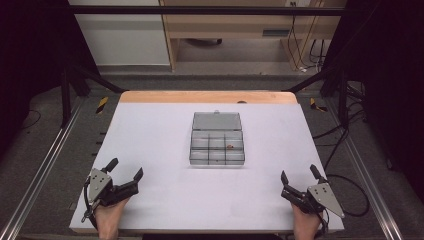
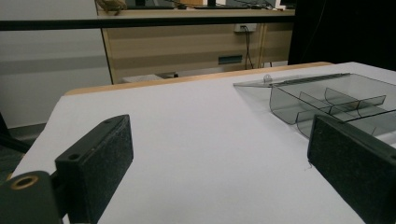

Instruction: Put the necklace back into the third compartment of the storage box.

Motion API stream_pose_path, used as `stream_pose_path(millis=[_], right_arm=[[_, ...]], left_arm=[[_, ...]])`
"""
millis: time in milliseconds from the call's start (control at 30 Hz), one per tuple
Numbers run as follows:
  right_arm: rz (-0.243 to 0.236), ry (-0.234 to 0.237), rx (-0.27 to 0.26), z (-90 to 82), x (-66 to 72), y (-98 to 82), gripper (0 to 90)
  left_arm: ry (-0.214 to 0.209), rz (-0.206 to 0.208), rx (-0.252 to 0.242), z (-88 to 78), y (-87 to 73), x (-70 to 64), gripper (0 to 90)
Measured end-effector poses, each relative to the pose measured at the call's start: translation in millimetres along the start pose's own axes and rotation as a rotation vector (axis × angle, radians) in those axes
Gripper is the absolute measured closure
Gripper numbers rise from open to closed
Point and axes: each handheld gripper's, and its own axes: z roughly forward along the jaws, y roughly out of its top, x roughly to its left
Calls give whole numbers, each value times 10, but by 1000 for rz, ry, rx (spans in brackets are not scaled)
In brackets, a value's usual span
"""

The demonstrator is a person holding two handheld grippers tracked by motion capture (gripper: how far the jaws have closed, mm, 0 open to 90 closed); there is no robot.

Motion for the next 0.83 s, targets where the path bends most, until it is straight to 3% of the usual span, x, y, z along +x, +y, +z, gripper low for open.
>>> stream_pose_path(millis=[133,300,833], right_arm=[[3,2,1,0,-1,0,53],[4,2,0,1,-2,0,53],[6,3,2,3,-5,1,54]], left_arm=[[25,4,-41,-25,-51,-17,68],[45,40,-70,-48,-60,-55,68],[73,10,-59,-69,-111,15,52]])
